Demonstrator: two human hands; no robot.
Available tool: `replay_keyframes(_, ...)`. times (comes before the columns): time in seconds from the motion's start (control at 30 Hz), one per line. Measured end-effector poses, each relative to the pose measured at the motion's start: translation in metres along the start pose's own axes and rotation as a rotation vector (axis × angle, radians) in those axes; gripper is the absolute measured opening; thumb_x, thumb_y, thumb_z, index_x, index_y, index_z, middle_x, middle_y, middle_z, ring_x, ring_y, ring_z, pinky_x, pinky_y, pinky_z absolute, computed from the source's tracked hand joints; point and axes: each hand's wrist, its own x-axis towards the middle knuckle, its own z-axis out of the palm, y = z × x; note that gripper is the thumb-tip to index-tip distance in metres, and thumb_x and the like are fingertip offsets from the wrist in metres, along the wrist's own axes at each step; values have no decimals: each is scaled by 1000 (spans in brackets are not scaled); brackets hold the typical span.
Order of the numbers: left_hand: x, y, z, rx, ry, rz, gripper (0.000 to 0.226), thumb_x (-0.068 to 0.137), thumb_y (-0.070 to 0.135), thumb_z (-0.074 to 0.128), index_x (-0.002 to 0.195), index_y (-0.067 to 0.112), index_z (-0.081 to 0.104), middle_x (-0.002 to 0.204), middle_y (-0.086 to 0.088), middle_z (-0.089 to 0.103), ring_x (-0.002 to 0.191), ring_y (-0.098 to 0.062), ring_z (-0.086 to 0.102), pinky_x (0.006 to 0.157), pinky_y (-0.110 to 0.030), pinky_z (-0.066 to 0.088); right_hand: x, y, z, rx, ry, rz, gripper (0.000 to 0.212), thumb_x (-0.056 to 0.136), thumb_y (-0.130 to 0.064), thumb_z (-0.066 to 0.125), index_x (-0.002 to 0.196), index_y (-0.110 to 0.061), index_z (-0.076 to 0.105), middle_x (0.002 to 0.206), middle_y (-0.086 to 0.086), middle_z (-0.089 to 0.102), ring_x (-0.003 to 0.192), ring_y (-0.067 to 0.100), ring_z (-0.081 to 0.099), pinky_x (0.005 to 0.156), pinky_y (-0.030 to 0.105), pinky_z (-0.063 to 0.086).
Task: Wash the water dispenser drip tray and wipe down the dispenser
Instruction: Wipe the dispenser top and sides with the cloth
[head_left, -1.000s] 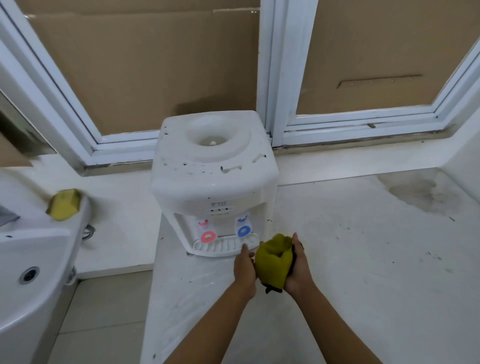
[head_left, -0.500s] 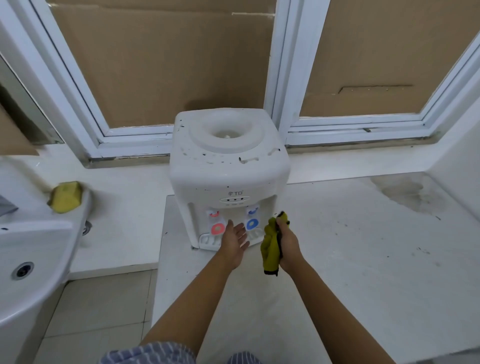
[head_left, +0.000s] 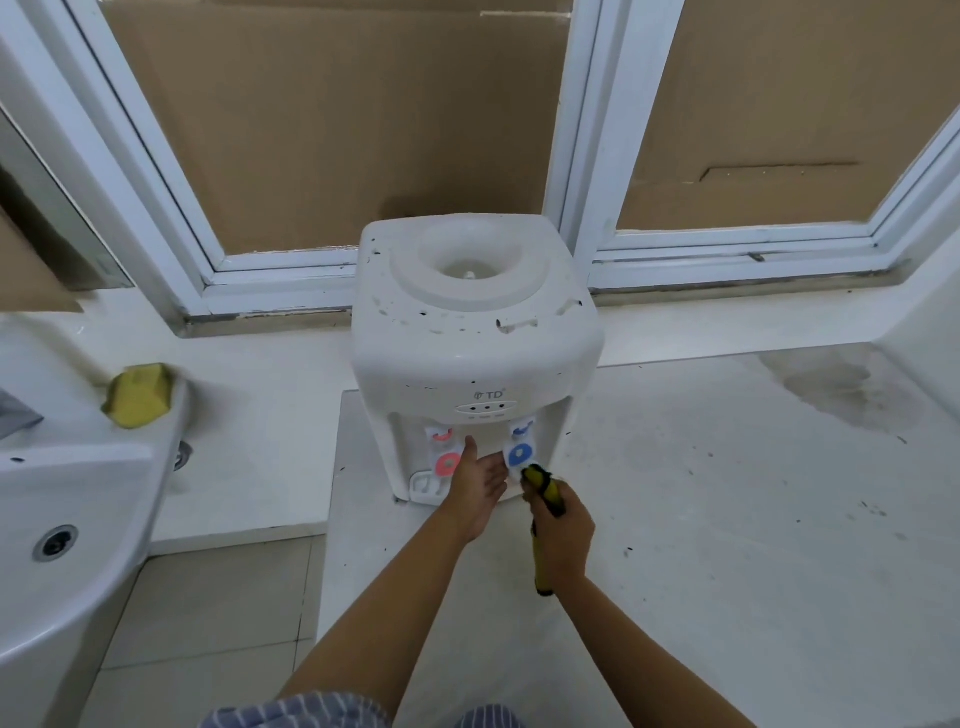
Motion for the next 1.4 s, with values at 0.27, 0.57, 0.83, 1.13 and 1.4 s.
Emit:
replay_keyframes(0.27,2,-4,0,22,1,7,74,101,55,13,141,-1,41,146,-18,43,139,-29,36,119,-37,23,19,-23,11,-73,-1,-191,17,93,-27,65,100,-12,68,97,1,65,93,14,62,81,29,51)
replay_keyframes(0.57,6,-4,-7,52,-14,14,77,99,57,12,141,-1,42,145,-19,45,139,-30,37,119,-37,23,14,-13,-10,-259,-230,-381,33,92,-18,66,125,-22,65,124,-18,61,117,2,58,103,36,47)
replay_keyframes(0.83,2,-6,-6,4,-72,6,73,100,56,13,140,3,45,142,-15,49,135,-27,43,117,-37,27,9,-28,3,-223,-221,-390,13,93,-16,64,102,-10,72,95,-8,68,83,0,61,78,23,51)
replay_keyframes(1.13,1,-4,-6,25,-59,25,69,101,53,15,142,5,42,144,-12,47,138,-27,37,119,-37,23,-2,-33,-13,-258,-176,-511,19,97,-21,59,113,-16,67,98,-10,63,91,10,59,80,22,46)
replay_keyframes(1.4,4,-6,-8,-48,-95,34,71,100,56,19,140,4,45,134,-11,56,131,-26,47,117,-38,30,22,-65,3,-564,-296,-747,48,93,-6,57,138,-24,53,139,-8,53,119,14,43,103,11,29)
